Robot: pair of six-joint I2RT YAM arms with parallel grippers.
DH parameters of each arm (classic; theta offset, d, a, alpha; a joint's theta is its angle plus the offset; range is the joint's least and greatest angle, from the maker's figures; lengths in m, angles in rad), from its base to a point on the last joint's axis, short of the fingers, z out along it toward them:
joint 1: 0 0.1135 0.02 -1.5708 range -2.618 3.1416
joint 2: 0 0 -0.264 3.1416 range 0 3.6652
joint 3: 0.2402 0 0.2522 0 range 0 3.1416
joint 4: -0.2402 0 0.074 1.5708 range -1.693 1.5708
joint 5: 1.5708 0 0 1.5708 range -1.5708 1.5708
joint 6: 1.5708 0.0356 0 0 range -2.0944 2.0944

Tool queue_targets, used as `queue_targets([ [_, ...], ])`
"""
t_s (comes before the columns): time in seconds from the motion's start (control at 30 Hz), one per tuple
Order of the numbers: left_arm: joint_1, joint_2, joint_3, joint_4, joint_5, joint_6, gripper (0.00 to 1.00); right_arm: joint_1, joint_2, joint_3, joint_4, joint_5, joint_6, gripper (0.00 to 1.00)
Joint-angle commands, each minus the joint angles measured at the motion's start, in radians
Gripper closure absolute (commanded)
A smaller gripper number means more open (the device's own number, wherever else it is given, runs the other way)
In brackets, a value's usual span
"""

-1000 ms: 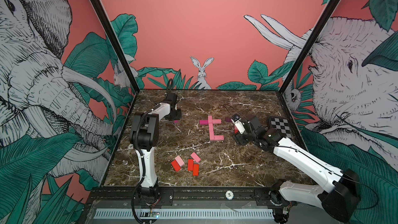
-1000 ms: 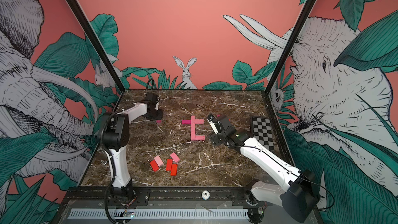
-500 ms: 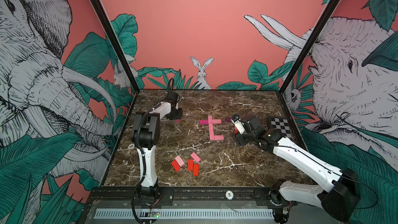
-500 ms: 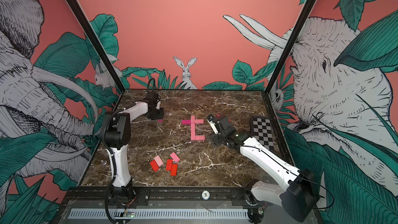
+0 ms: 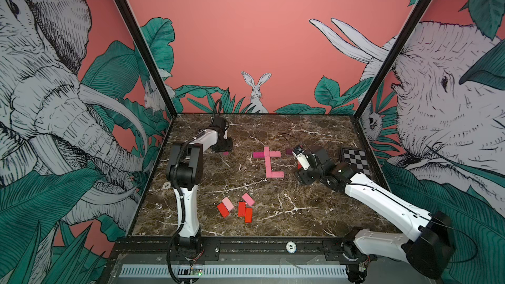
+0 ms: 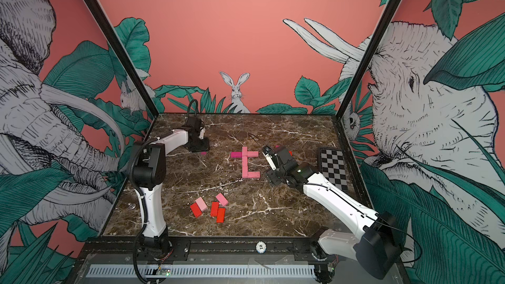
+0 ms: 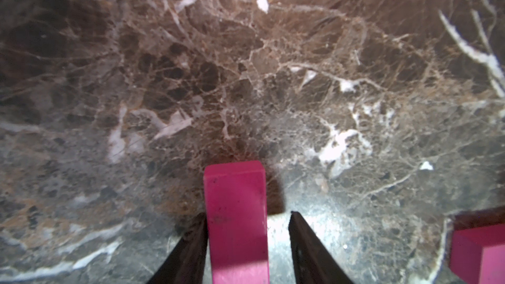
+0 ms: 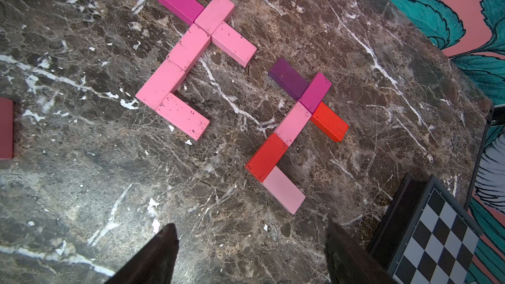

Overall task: Assemble the letter t with building blocks
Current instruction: Place the building block at the center of the board.

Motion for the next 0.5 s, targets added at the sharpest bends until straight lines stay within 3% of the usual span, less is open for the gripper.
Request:
queue_targets([
  [0.0,0.001,-0.019,-0.016,-0.059,-0.01,0.018,0.5,-0.004,0.004,0.003,0.002,0.017,0.014,0.17],
  [0.47,0.001,-0.045,-0.058,-0.042,-0.049,0.002,0.61,-0.004,-0.007,0.004,-0.002,0.028,0.015,0.17],
])
